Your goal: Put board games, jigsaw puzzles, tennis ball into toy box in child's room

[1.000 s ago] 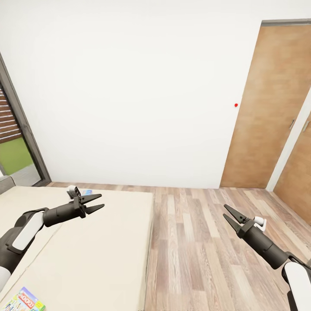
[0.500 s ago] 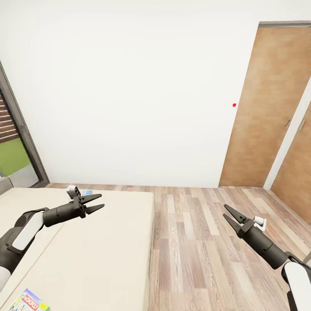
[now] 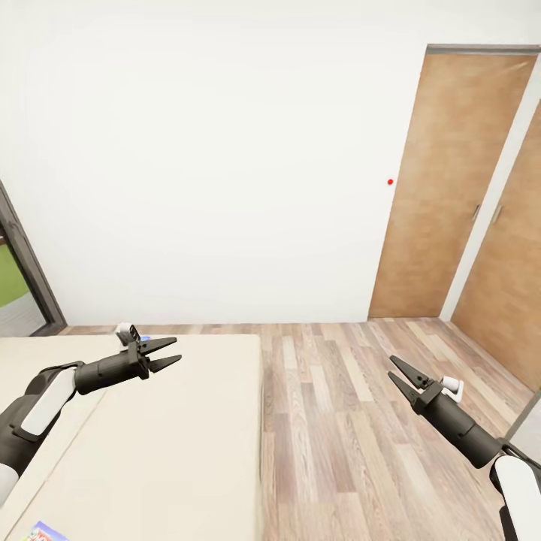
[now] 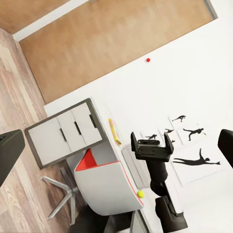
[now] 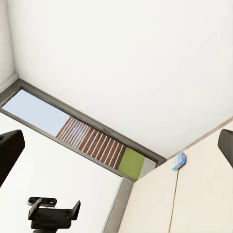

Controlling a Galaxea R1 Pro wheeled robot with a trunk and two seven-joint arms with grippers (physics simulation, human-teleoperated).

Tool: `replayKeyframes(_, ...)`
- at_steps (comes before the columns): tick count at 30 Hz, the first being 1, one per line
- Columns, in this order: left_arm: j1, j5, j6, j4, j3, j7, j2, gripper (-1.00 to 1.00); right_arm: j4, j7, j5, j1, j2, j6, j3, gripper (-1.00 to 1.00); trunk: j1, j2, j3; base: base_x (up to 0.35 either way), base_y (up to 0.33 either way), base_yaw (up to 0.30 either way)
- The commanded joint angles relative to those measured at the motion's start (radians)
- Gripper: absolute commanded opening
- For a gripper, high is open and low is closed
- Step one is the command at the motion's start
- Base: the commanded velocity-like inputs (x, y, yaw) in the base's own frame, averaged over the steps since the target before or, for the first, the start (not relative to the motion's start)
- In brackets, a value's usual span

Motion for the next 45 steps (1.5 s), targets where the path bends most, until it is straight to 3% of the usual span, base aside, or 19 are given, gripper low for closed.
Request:
replayKeyframes(1, -0.001, 0.003, 0.004, 0.001, -0.002, -0.003, 0.001, 1.00, 0.000, 0.002, -0.001, -0.001, 0.000, 0.006, -0.001, 1.00, 0.001, -0.002, -0.002, -0.002, 0.192, -0.016)
replayKeyframes(19, -0.001, 0.003, 0.004, 0.001, -0.001, -0.004, 0.003, 1.00, 0.000, 0.002, -0.001, -0.001, 0.000, 0.006, -0.001, 1.00, 0.001, -0.002, -0.002, -0.040, 0.160, -0.003)
replayKeyframes(45, -0.001, 0.003, 0.005, 0.001, -0.001, -0.004, 0.004, 1.00, 0.000, 0.002, -0.001, -0.001, 0.000, 0.006, -0.001, 1.00, 0.001, -0.002, -0.002, -0.006, 0.264, 0.000)
